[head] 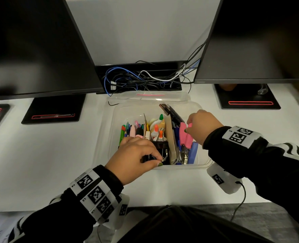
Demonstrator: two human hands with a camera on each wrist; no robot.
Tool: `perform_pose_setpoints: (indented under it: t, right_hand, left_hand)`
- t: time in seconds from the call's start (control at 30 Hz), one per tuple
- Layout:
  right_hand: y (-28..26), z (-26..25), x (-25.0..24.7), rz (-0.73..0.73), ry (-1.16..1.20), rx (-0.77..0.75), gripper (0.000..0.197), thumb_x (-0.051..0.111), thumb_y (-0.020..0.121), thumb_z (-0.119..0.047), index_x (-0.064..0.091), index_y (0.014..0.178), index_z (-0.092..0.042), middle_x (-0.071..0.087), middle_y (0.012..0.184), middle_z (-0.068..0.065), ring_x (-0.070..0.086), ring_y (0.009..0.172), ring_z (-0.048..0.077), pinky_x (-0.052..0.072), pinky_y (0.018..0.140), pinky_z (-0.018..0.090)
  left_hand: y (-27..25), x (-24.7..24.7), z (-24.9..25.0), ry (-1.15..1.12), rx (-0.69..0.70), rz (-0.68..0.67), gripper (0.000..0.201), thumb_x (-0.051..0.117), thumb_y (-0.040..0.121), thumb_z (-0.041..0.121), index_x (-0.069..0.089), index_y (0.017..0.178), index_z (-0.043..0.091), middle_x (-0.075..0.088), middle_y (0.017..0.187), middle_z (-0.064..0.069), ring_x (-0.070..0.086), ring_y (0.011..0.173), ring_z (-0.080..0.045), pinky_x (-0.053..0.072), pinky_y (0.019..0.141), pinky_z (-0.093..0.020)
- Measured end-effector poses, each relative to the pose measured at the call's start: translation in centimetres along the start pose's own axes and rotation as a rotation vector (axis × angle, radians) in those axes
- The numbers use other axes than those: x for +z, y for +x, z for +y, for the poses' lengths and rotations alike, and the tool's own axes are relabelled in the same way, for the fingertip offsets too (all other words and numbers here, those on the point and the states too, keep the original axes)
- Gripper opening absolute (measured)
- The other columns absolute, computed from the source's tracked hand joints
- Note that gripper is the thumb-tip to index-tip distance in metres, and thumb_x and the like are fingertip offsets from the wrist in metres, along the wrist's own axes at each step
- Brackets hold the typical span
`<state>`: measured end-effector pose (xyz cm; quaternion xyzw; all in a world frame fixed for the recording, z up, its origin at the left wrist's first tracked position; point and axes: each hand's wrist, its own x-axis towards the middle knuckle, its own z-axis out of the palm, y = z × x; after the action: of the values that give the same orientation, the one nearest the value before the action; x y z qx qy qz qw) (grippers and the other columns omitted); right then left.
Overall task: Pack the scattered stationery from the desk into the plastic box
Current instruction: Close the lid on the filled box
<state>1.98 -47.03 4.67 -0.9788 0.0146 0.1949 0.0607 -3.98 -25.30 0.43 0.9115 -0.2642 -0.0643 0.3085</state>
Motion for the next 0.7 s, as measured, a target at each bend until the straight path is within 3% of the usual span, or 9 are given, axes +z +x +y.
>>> perform_pose_setpoints:
  t: [0.23,0.33,0.43,0.57,0.63,0.7]
  right_hand:
    - [0.4,1.2,-1.0,-0.005,0.004,-0.014,0.031,0.057,0.091,-0.027,0.066,0.115,-0.009,0.065,0.115,0.008,0.058,0.107,0.025,0.047,0.094,0.032]
    - [0.4,1.9,-1.6,-0.002,0.077,-0.043,0.024,0.060,0.089,-0.024,0.071,0.109,-0.016,0.068,0.110,0.003,0.059,0.102,0.022,0.044,0.088,0.026]
    - [0.3,2.4,-1.5,0.009,0.111,-0.077,0.023,0.059,0.090,-0.023,0.071,0.109,-0.019,0.067,0.114,0.000,0.059,0.104,0.020,0.041,0.086,0.024]
    - [-0.1,2.9,-1.1,0.014,0.125,-0.117,0.030,0.058,0.091,-0.026,0.065,0.120,-0.022,0.061,0.126,-0.003,0.054,0.113,0.017,0.038,0.094,0.025]
    - [-0.3,3.4,-1.0,0.013,0.145,-0.127,0.033,0.060,0.090,-0.028,0.062,0.123,-0.025,0.059,0.129,-0.005,0.054,0.103,0.013,0.039,0.088,0.023]
    - [-0.2,3.9,-0.9,0.009,0.188,-0.135,0.035,0.062,0.089,-0.029,0.061,0.124,-0.027,0.057,0.129,-0.008,0.049,0.089,0.007,0.042,0.075,0.019]
  left_hand:
    - [0.0,0.0,0.3,0.014,0.019,-0.004,0.036,0.039,0.078,0.060,0.068,0.092,0.044,0.056,0.090,0.033,0.045,0.101,0.007,0.018,0.104,-0.027]
    - [-0.1,0.0,0.3,0.014,0.015,-0.002,0.036,0.039,0.078,0.060,0.069,0.093,0.045,0.055,0.090,0.035,0.045,0.101,0.009,0.017,0.104,-0.026]
    - [-0.1,-0.1,0.4,0.034,0.019,-0.005,0.037,0.038,0.079,0.060,0.069,0.094,0.046,0.056,0.090,0.034,0.045,0.100,0.007,0.018,0.103,-0.027]
    - [0.0,-0.2,0.7,0.063,0.034,-0.008,0.038,0.037,0.079,0.058,0.070,0.094,0.045,0.062,0.093,0.030,0.045,0.101,0.008,0.016,0.103,-0.023]
    - [0.0,-0.4,0.7,0.083,0.048,-0.017,0.038,0.036,0.080,0.057,0.070,0.095,0.045,0.064,0.094,0.027,0.045,0.103,0.007,0.012,0.103,-0.020]
    - [0.0,-0.5,0.7,0.103,0.067,-0.035,0.038,0.036,0.081,0.056,0.069,0.096,0.045,0.065,0.095,0.026,0.045,0.104,0.008,0.009,0.104,-0.017]
